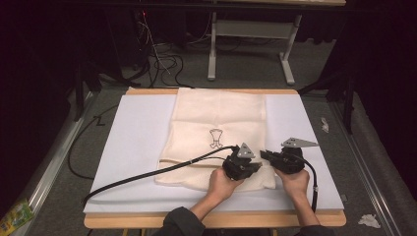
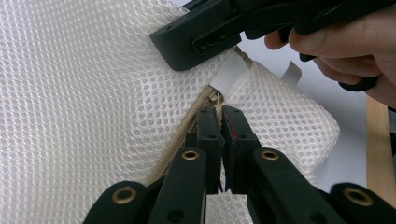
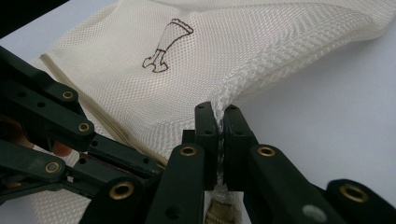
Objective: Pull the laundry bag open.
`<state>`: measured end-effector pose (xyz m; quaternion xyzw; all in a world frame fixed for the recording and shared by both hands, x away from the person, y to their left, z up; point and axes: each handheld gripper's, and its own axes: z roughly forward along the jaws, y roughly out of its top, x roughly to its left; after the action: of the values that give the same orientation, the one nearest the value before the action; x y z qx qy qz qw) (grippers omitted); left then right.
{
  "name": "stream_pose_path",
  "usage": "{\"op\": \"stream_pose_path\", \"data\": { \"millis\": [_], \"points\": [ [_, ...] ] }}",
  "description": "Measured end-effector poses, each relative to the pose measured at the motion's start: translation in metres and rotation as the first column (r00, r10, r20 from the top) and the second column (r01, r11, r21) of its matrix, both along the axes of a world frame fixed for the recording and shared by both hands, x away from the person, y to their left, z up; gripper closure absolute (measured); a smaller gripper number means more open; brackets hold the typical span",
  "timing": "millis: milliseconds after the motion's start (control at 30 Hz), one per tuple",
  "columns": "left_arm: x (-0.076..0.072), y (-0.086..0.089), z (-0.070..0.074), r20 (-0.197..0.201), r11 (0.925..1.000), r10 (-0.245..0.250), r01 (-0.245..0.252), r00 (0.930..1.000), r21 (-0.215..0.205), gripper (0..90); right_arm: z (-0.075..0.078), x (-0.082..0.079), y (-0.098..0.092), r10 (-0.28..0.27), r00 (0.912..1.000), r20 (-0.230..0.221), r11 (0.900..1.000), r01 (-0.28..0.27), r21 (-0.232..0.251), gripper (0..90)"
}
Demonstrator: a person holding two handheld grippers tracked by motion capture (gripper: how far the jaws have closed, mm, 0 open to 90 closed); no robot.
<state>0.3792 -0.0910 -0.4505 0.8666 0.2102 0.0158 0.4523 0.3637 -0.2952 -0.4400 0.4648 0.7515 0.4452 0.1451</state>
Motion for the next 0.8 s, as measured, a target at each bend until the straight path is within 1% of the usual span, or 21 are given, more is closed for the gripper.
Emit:
{"op": "stream_pose_path", "data": {
  "millis": [100,200,433,567,667,800],
  "points": [
    [0.0004,0.0007,0.0005,-0.002,1.0,-0.001,0.001,1.0,0.006,86.9,-0.0011,-0.0001,0.0001,-0.001,1.0,-0.007,1.0,0.001,0.003,88.4],
    [0.0007,0.0014,0.0012,0.002,1.0,-0.006,0.006,1.0,0.006,86.9,-0.0012,-0.0001,0.0,0.002,0.9999,-0.01,1.0,-0.002,-0.01,88.4],
    [0.0005,0.0029,0.0023,0.005,0.9999,-0.009,0.009,0.9999,0.008,87.0,-0.0014,-0.0003,-0.0017,0.007,1.0,-0.007,1.0,-0.008,-0.021,88.4],
    [-0.0001,0.0038,0.003,0.006,0.9998,-0.01,0.01,0.9999,0.018,87.1,-0.0019,-0.0008,-0.0019,0.005,0.9999,-0.009,1.0,-0.005,-0.023,88.4],
    [-0.0001,0.0057,0.0036,0.01,0.9996,-0.005,0.004,0.9999,0.027,87.1,-0.0011,-0.0007,-0.0025,0.002,1.0,-0.01,1.0,-0.002,-0.015,88.4],
    [0.0004,0.007,0.0048,0.009,0.9997,-0.004,0.004,0.9999,0.022,87.1,-0.0008,-0.0007,-0.003,0.001,1.0,-0.009,1.0,-0.001,-0.014,88.4]
  ]
}}
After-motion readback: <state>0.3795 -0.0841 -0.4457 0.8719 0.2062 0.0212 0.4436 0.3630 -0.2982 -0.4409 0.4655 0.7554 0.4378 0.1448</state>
